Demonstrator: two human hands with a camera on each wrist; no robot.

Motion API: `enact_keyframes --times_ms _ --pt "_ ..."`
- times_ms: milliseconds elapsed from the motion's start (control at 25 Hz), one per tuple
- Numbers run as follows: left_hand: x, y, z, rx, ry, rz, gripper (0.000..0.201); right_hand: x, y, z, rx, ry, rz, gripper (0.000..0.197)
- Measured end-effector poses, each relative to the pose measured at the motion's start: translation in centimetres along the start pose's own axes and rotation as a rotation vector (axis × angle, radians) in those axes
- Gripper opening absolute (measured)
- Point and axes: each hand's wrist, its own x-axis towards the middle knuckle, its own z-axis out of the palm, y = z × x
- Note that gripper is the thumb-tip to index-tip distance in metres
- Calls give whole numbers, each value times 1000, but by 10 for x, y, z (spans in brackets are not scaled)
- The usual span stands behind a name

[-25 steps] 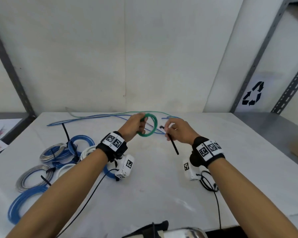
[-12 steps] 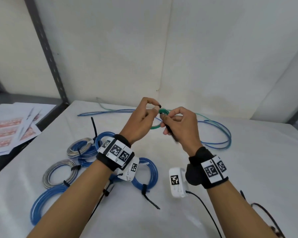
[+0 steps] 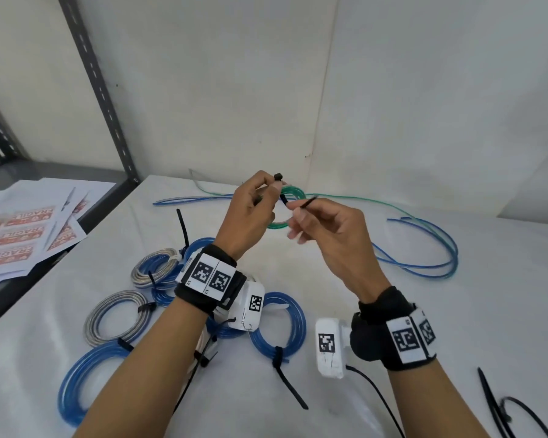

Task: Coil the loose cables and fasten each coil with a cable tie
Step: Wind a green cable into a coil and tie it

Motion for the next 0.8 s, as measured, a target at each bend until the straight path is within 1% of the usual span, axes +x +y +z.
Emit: enact_keyframes --times_ms 40,120,200,320,520,600,800 --pt "-1 -1 -1 13 -7 8 24 0 1 2 -26 17 -2 17" --pt "-3 -1 1 71 -39 47 20 1 4 3 -36 12 41 25" --pt "-6 2 3 123 -63 89 17 1 5 2 11 -35 114 31" --pt "-7 1 5 163 -86 142 17 2 5 -4 104 -79 196 32" --pt "-8 -4 6 155 -76 172 20 2 9 -6 138 -104 236 31" --pt "-8 -6 6 157 -71 163 20 2 11 -4 141 -110 247 31" --pt "-8 -9 7 146 -84 184 19 1 10 -4 162 -93 261 31"
